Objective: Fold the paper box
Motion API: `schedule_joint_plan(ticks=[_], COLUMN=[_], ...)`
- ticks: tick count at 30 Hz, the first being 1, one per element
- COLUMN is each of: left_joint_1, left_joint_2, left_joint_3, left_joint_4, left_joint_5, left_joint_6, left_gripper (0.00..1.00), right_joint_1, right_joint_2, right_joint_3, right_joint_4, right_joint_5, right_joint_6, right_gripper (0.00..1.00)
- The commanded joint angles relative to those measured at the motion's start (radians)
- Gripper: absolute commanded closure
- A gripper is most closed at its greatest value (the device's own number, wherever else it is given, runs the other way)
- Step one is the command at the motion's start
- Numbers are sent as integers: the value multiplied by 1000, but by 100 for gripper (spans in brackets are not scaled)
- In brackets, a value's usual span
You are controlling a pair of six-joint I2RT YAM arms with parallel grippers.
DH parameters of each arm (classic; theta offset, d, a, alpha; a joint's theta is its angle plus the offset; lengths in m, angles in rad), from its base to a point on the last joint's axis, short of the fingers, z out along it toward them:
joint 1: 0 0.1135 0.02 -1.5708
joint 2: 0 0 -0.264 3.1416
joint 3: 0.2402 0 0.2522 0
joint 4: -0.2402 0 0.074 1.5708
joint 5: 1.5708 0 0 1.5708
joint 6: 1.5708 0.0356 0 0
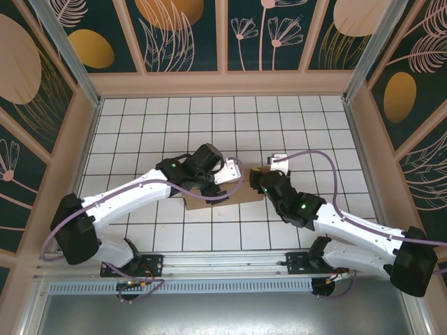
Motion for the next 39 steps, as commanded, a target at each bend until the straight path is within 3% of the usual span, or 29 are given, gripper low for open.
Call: schedule_joint_plan(ticks=[1, 6, 9, 15, 21, 25, 34, 39], left_joint_1=[5, 16, 23, 55, 190, 205, 212, 213], left_joint_2=[-95, -254, -332, -429, -568, -607, -591, -584], left_joint_3=[-9, -18, -16, -46, -266, -292, -224, -248], left_joint_4=[56, 125, 141, -48, 3, -41, -200, -170], left_joint_5=[60, -3, -172, -254, -4, -34, -176, -182], left_joint_6=[-131, -318, -597, -1105, -1474, -1534, -1506, -1498], left_gripper=[6, 1, 2, 1, 1, 1, 1, 1], right_joint_1=[42, 75, 91, 120, 149, 167, 171, 171], right_joint_2=[27, 45, 66, 81, 92, 107, 99, 104], right_joint_3=[-42, -33, -21, -3, -6, -5, -16, -20], right_joint_4=[-182, -195, -207, -244, -255, -255, -238, -224], right_joint_5=[-6, 22, 37, 56, 63, 80, 81, 70], right_joint_6=[29, 41, 45, 74, 117, 127, 122, 122], right_gripper=[27, 28, 28, 28, 29, 29, 29, 29])
